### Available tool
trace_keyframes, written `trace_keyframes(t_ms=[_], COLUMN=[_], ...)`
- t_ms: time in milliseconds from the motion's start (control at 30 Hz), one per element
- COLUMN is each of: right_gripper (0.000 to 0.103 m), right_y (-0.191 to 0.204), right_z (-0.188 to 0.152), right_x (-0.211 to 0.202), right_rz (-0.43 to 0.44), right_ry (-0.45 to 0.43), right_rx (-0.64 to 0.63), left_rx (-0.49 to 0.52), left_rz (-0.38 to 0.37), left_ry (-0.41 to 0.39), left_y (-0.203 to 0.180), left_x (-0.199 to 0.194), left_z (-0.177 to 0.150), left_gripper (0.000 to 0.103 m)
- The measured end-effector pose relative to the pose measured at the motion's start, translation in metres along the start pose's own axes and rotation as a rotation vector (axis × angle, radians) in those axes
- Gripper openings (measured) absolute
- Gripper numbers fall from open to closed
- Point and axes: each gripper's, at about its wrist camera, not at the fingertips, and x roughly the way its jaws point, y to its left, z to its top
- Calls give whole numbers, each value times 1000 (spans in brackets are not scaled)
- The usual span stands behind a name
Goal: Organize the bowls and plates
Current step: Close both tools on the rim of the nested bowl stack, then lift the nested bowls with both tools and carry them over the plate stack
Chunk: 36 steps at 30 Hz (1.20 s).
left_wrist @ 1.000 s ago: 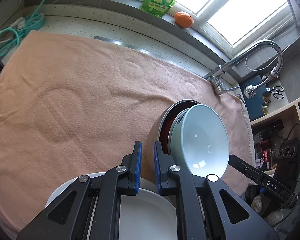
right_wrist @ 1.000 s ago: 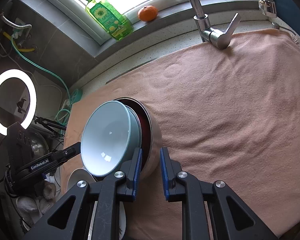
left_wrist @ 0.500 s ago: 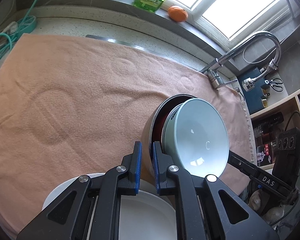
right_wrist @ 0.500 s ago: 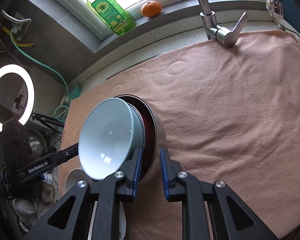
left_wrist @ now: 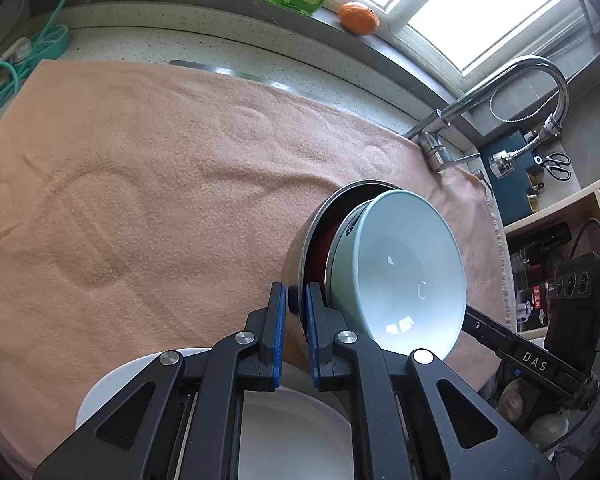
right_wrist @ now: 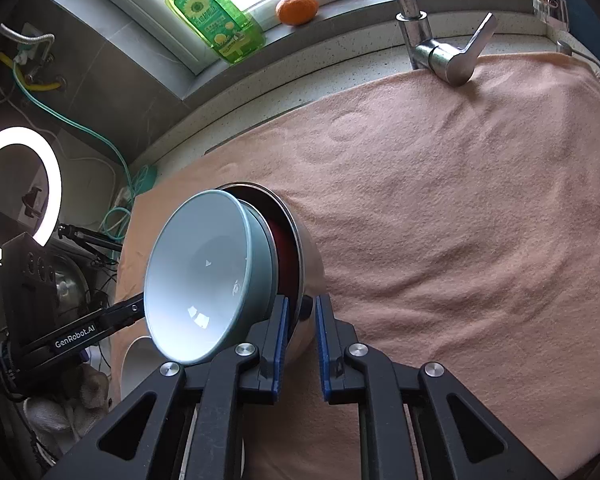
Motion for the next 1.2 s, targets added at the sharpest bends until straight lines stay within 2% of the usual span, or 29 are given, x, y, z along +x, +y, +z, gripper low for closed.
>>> trace_keyframes(t_ms=[867, 1200], right_gripper=[11, 11], right_y=[6, 19], right_z=[5, 5], right_x=[-4, -26], right_rz=[-31, -15], right_ry=[24, 3], right_rx=[-19, -39], left_rx=[2, 22], left_rz=[16, 9], left_ry=[-33, -82], left_y=[-8, -15], left_x=[-5, -33], left_z=[1, 0], left_gripper=[8, 8])
